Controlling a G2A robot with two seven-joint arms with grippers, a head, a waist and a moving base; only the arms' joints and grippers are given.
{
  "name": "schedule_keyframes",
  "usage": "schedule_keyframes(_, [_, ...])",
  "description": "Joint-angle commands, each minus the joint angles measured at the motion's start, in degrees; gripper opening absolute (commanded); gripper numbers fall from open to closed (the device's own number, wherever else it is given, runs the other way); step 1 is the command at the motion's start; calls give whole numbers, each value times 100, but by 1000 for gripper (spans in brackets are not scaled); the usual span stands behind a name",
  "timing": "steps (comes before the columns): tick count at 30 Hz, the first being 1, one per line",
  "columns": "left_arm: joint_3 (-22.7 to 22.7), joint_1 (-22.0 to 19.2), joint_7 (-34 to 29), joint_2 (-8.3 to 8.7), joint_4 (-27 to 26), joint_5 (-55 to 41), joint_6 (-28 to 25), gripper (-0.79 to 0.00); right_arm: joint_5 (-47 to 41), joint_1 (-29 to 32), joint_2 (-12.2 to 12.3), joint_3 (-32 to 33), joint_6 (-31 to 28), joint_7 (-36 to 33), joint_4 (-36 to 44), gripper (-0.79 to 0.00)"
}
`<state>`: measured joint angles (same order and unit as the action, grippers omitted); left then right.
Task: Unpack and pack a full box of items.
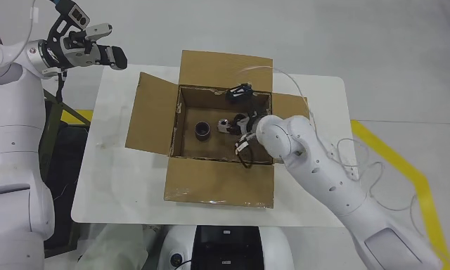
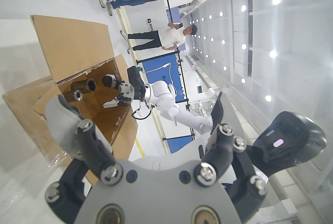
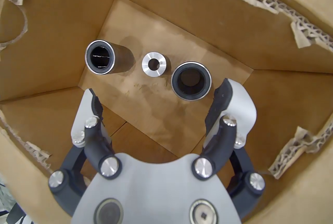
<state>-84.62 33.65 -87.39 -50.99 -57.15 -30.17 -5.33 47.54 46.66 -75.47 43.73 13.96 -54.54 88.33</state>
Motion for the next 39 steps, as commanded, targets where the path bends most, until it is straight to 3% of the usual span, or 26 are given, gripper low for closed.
schedule_keyframes(1, [0, 0, 0, 0, 0, 0, 0, 0, 14, -52, -39, -50, 61, 31, -130, -22])
schedule_keyframes(2, [0, 0, 0, 0, 0, 0, 0, 0, 0, -75, -59, -66, 92, 40, -172, -108])
schedule_keyframes(3, [0, 0, 0, 0, 0, 0, 0, 0, -5, -95, -76, -77, 138, 39, -213, -142])
schedule_keyframes(8, [0, 0, 0, 0, 0, 0, 0, 0, 121, -187, -153, -124, 510, -8, -383, -139])
schedule_keyframes(13, [0, 0, 0, 0, 0, 0, 0, 0, 215, -263, -231, -206, 683, -60, -544, -243])
schedule_keyframes(21, [0, 0, 0, 0, 0, 0, 0, 0, 221, -373, -361, -279, 849, -81, -868, -209])
schedule_keyframes(30, [0, 0, 0, 0, 0, 0, 0, 0, 277, -468, -499, -376, 927, -87, -1190, -262])
schedule_keyframes(39, [0, 0, 0, 0, 0, 0, 0, 0, 415, -569, -633, -450, 1099, -126, -1419, -256])
